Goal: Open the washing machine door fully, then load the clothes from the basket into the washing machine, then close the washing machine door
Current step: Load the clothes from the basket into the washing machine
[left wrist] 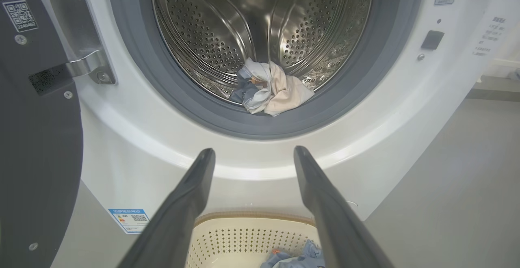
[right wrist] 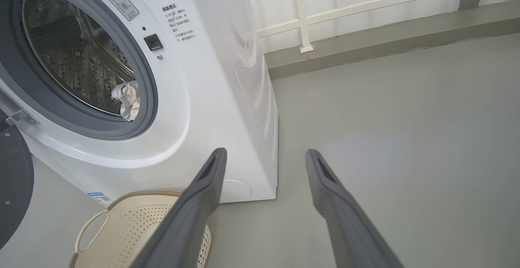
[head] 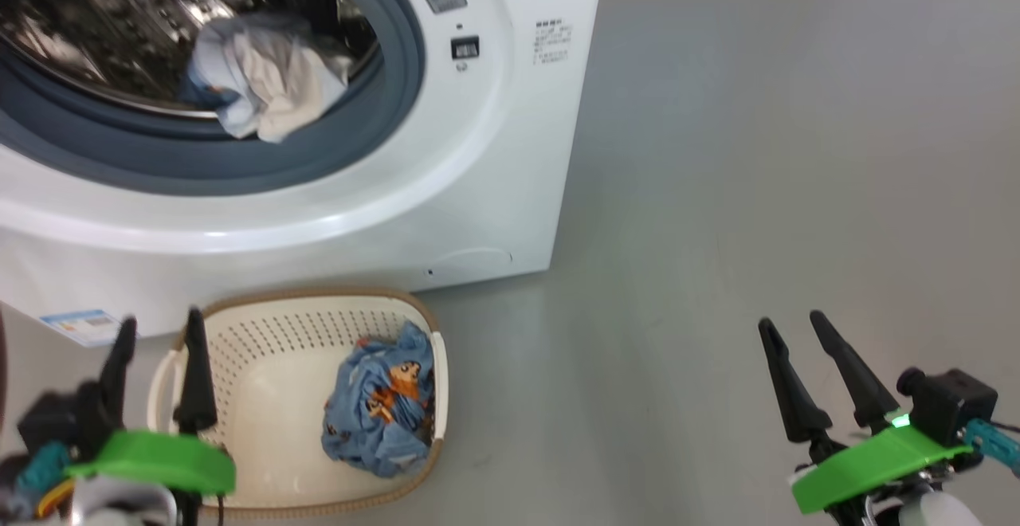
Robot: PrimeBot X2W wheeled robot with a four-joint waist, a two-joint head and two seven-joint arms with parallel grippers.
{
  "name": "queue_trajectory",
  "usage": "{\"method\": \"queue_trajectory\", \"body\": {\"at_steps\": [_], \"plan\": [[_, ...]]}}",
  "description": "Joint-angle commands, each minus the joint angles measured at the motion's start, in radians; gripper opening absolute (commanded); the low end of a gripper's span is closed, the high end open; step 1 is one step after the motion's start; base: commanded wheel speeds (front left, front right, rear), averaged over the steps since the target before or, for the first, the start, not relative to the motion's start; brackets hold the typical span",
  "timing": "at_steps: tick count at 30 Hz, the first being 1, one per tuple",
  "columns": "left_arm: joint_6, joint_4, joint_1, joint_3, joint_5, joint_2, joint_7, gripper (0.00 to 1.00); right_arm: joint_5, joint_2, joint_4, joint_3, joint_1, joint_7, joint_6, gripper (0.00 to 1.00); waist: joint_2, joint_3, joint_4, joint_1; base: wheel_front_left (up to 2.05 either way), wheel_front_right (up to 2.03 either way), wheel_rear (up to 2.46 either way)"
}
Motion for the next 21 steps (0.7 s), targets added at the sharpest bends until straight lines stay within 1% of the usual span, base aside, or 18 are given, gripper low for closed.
{"method": "queue_trajectory", "body": {"at_steps": [1,13,21], "plan": [[-0.002,-0.034,0.018,0.033,0.009,0.018,-0.006,1.0,0.006,-0.019,-0.02,0.014,0.019,-0.005,0.003,1.0,0.0,-0.042,0.01,0.0,0.0,0.0,0.0],[-0.002,-0.134,0.213,0.067,0.013,-0.016,-0.006,1.0,0.006,-0.04,-0.029,-0.019,0.125,-0.005,0.003,1.0,0.0,-0.133,0.017,0.0,0.0,0.0,0.0],[-0.002,-0.195,0.293,0.095,0.015,-0.03,-0.006,1.0,0.006,-0.043,-0.033,-0.03,0.145,-0.005,0.003,1.0,0.0,-0.147,0.013,0.0,0.0,0.0,0.0]]}}
